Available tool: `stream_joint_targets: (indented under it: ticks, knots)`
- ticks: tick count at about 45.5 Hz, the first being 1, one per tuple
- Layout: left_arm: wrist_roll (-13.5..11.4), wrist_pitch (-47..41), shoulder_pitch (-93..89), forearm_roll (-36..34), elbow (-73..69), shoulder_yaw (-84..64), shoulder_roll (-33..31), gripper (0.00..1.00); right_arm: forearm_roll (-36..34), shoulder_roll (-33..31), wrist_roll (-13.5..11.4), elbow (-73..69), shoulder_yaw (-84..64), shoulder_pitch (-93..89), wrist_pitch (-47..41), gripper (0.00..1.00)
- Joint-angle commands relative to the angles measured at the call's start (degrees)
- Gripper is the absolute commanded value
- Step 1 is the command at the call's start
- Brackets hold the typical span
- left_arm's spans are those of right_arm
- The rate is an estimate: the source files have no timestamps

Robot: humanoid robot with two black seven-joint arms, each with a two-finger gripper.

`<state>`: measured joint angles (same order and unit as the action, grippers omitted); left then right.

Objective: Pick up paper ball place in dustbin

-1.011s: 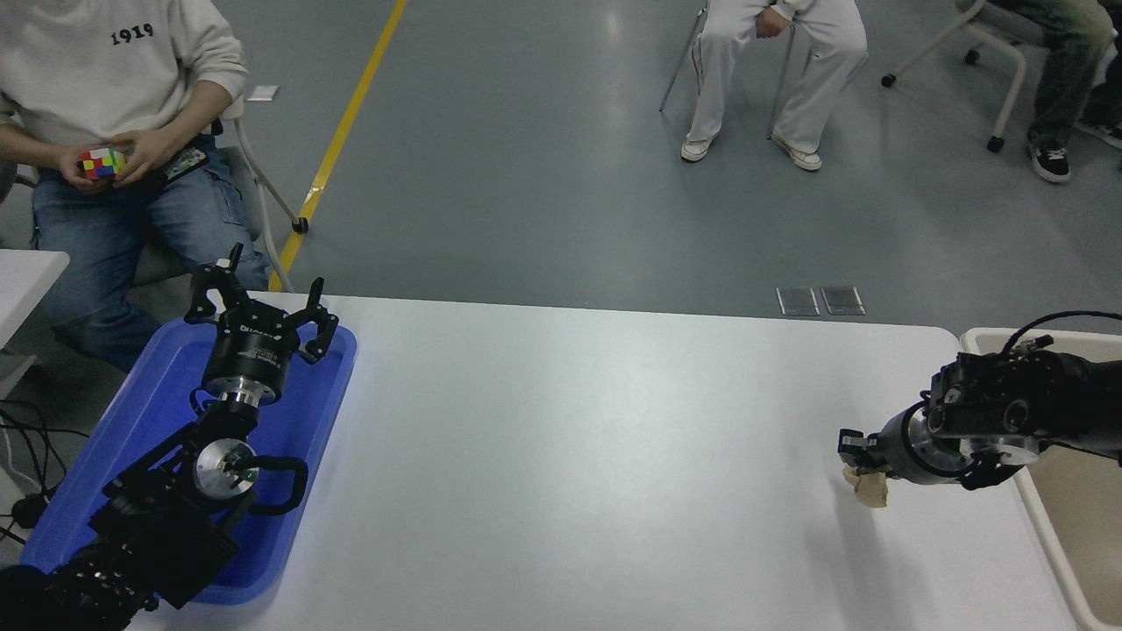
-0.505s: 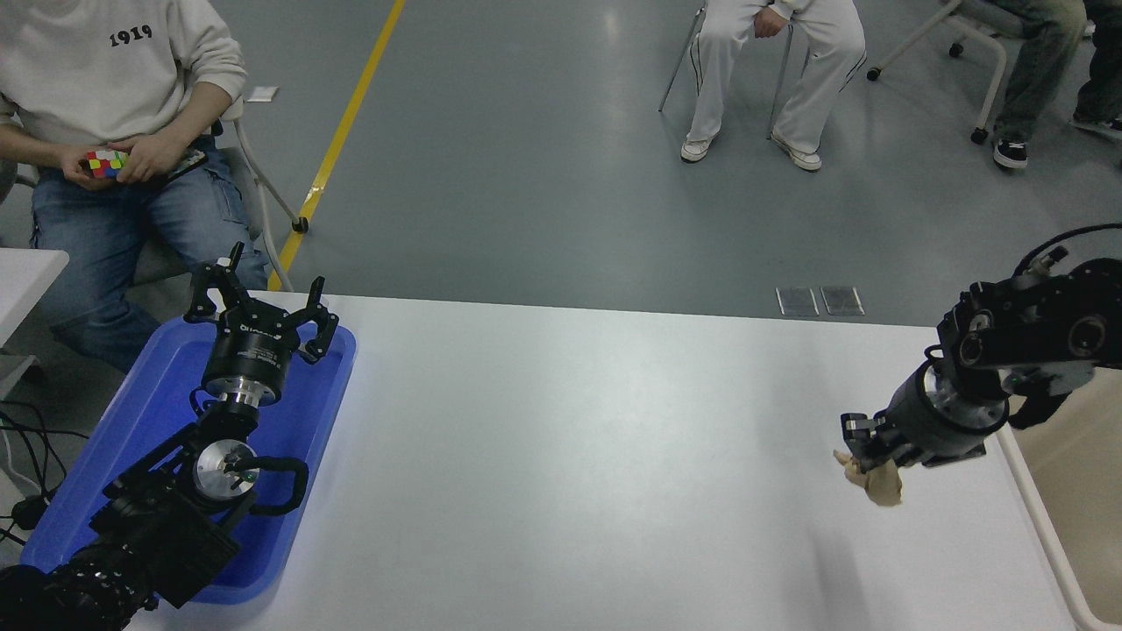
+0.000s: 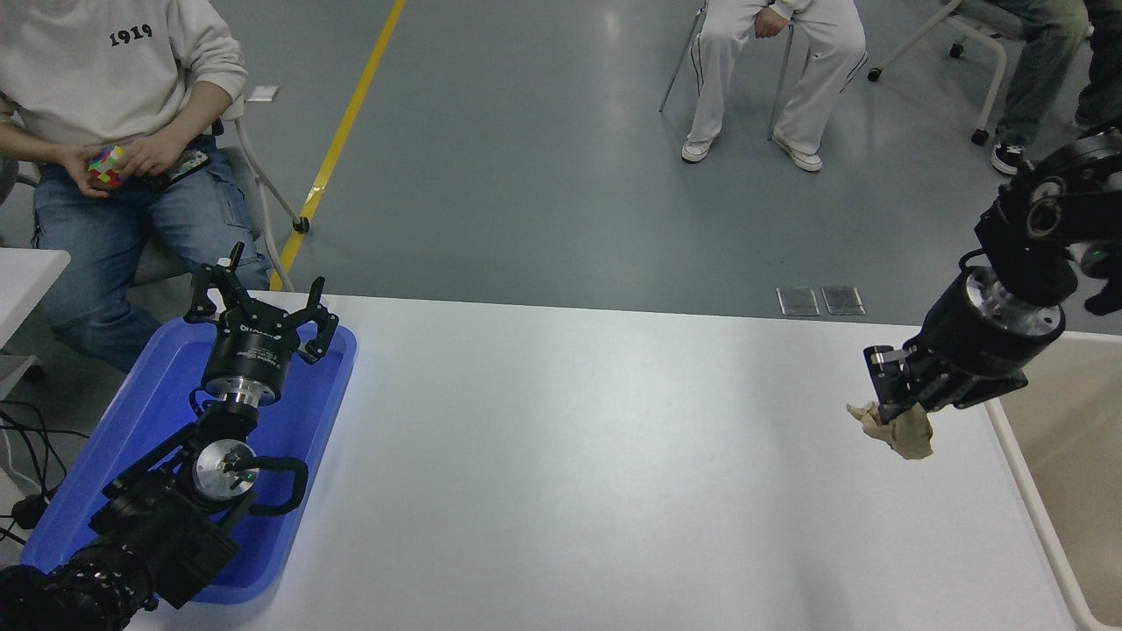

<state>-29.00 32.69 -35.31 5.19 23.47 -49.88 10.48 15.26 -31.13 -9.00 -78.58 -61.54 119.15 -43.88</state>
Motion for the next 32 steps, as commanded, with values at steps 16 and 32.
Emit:
stream_joint_targets:
  ticks: [16, 32]
  knots:
    - [0.0, 0.0, -0.02, 0.0, 0.0, 0.05, -0.02, 1.0, 0.74, -3.41, -0.06, 0.01, -2.09, 12.6, -1.12, 0.0]
    - [0.0, 0.0, 0.07, 0.0, 0.0, 0.05, 0.06, 1.0, 1.0, -3.5, -0.06, 0.27, -3.85, 12.42, -1.12, 0.0]
